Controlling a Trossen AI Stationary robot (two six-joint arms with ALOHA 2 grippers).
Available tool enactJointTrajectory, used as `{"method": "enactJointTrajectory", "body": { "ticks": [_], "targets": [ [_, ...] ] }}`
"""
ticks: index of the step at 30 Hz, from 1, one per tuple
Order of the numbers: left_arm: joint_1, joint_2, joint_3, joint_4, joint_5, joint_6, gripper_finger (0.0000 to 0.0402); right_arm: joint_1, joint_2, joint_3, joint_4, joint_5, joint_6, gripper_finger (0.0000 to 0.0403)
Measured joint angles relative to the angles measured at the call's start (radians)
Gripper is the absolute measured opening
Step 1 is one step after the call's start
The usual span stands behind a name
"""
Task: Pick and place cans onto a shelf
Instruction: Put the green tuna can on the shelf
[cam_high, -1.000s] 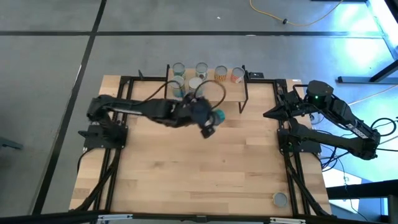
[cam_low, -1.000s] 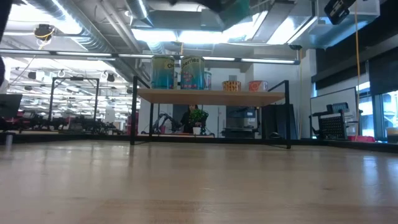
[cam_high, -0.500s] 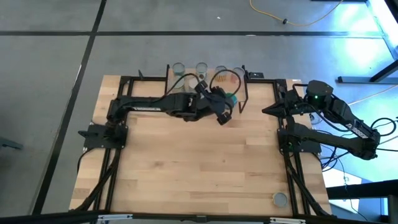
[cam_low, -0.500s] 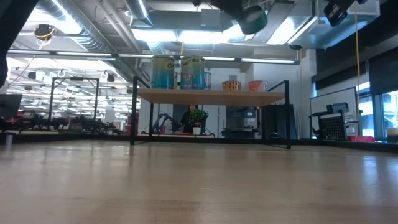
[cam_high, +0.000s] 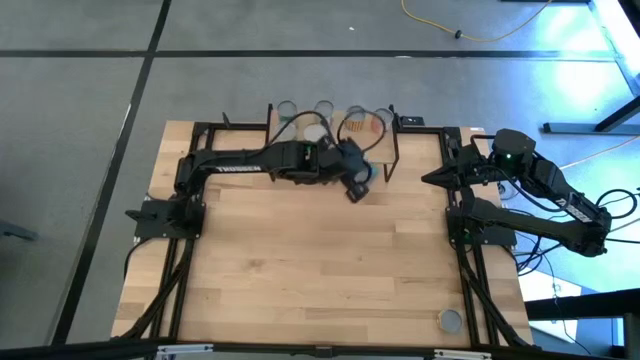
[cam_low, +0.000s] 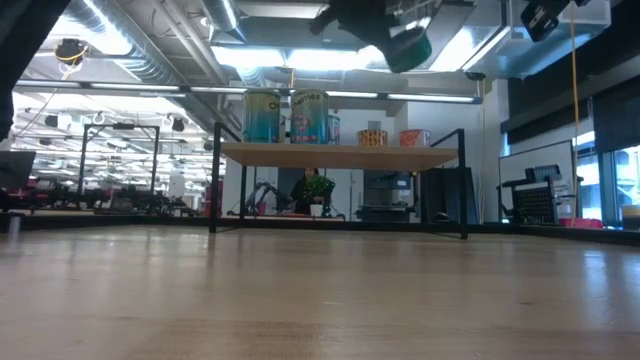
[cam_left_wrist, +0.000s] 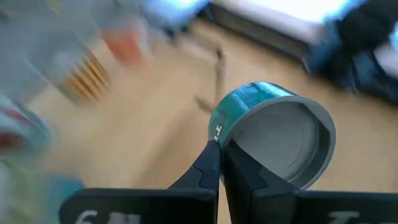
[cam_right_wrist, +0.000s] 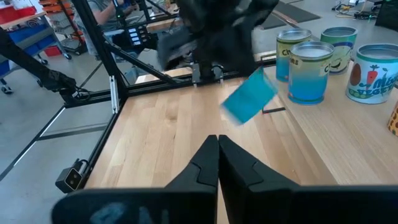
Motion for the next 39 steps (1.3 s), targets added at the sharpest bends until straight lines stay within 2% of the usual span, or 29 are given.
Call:
{"method": "enactJointTrajectory", "body": {
  "ticks": [3,7,11,17,24,32,39],
  "targets": [
    [-0.011,0.005,-0.001,-0.120,0.137,-0.085,0.0000,0.000,0.000,0.000,0.000,0.000,0.000,0.0008],
    [-0.030,0.027,-0.004,-0.241,0.239,-0.154,0.0000,0.000,0.000,0.000,0.000,0.000,0.000,0.0008],
    [-0.054,0.065,-0.002,-0.267,0.321,-0.169,0.0000,0.000,0.000,0.000,0.000,0.000,0.000,0.0009],
    [-0.081,0.166,-0.003,-0.308,0.365,-0.147,0.0000,0.000,0.000,0.000,0.002,-0.001,-0.003,0.0009],
    [-0.082,0.265,-0.003,-0.255,0.413,-0.120,0.0000,0.000,0.000,0.000,0.001,-0.002,0.000,0.0009],
    [-0.080,0.316,-0.002,-0.254,0.471,-0.114,0.0000,0.000,0.000,0.000,0.001,-0.002,0.002,0.0009],
    [-0.080,0.321,-0.008,-0.242,0.480,-0.083,0.0000,0.000,0.000,0.000,0.001,-0.002,0.002,0.0009]
  ]
}}
